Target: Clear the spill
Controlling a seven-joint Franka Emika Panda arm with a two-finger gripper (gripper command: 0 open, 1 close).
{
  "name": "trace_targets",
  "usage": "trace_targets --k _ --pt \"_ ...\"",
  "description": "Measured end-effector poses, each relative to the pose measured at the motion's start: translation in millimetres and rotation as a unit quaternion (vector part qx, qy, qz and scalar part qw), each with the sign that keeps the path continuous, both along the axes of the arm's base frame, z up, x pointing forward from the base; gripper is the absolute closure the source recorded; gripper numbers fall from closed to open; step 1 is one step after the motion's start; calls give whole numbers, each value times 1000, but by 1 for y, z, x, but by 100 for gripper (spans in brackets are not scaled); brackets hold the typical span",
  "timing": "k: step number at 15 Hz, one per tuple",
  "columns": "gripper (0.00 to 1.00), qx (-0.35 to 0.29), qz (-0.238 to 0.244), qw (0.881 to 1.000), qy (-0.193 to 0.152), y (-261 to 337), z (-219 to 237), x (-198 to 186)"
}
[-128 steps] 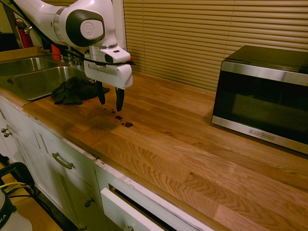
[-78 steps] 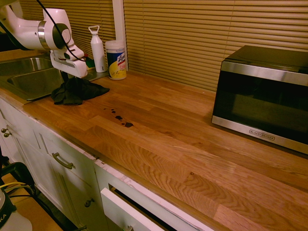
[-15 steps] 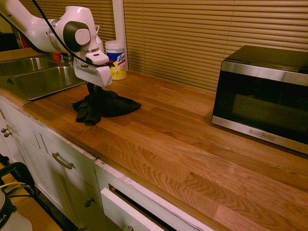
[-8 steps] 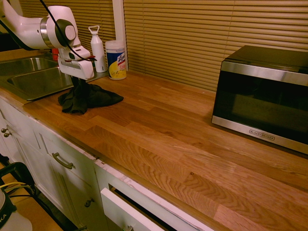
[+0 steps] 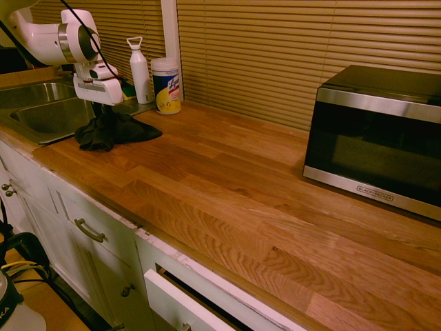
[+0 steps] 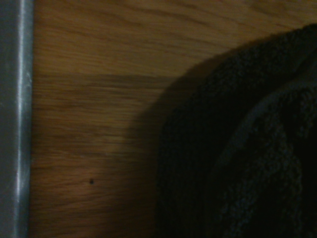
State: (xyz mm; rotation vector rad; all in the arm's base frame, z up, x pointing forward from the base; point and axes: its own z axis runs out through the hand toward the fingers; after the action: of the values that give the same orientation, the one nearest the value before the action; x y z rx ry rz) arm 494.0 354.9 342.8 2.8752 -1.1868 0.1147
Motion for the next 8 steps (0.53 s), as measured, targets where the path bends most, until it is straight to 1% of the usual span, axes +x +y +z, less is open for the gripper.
trace_targets --k 8 --pt "0 -2 0 1000 -2 3 -1 -1"
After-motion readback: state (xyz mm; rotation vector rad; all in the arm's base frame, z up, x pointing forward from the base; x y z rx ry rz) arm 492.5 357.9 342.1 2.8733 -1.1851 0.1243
